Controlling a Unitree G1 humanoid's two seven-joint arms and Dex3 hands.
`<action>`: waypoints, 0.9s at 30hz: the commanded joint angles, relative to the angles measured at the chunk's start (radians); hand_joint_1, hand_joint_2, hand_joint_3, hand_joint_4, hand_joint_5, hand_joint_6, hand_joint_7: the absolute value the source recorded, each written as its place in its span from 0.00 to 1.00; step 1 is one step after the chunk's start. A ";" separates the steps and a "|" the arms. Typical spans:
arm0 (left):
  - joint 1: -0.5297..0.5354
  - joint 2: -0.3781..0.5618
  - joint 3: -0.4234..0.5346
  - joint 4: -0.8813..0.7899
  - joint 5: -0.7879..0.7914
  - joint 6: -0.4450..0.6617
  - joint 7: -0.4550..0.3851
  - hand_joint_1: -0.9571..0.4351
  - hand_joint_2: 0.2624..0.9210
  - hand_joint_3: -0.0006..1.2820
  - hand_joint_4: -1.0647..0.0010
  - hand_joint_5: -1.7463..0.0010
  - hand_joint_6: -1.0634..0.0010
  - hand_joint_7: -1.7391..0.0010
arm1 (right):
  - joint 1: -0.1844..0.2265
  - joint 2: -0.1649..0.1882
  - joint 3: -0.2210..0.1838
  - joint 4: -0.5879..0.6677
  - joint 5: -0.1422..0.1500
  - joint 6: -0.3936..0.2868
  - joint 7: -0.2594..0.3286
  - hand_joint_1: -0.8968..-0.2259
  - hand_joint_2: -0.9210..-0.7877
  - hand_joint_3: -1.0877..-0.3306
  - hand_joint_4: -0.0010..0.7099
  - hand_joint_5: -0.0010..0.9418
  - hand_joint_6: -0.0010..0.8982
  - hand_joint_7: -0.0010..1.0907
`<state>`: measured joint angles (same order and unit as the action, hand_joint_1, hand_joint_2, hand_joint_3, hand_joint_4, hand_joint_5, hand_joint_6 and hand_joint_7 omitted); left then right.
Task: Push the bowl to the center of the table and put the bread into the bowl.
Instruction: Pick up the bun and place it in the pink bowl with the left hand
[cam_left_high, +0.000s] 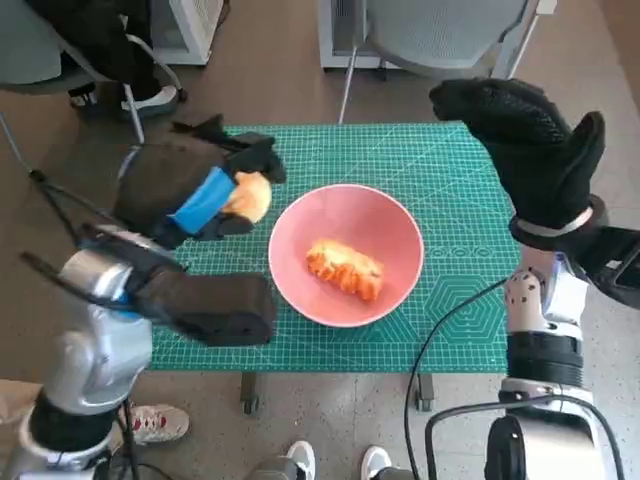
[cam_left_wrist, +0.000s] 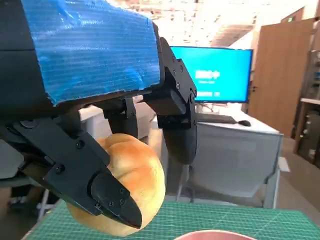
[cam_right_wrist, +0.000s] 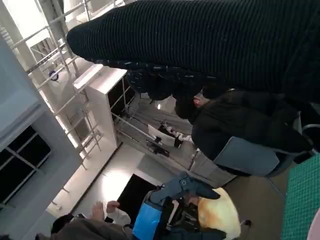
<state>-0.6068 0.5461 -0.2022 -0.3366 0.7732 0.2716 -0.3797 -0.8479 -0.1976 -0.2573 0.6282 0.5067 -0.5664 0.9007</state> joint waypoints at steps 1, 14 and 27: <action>-0.030 -0.031 -0.026 0.024 0.015 -0.032 0.022 0.69 0.96 0.02 0.24 0.38 0.31 0.42 | 0.021 -0.001 0.002 -0.004 -0.006 -0.001 0.000 0.32 0.00 0.41 0.49 0.00 0.45 0.00; -0.049 -0.155 -0.116 0.060 0.073 -0.009 0.007 0.69 0.98 0.02 0.30 0.31 0.32 0.45 | 0.035 -0.001 0.002 -0.018 -0.013 -0.012 -0.011 0.32 0.00 0.40 0.48 0.00 0.45 0.00; -0.050 -0.217 -0.198 0.181 0.097 -0.063 0.031 0.69 1.00 0.05 0.31 0.32 0.42 0.36 | 0.045 -0.001 0.007 -0.028 -0.019 -0.018 -0.026 0.32 0.00 0.40 0.48 0.00 0.45 0.00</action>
<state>-0.6497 0.3360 -0.3902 -0.1755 0.8626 0.2263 -0.3609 -0.8328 -0.1962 -0.2555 0.6010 0.5036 -0.5866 0.8812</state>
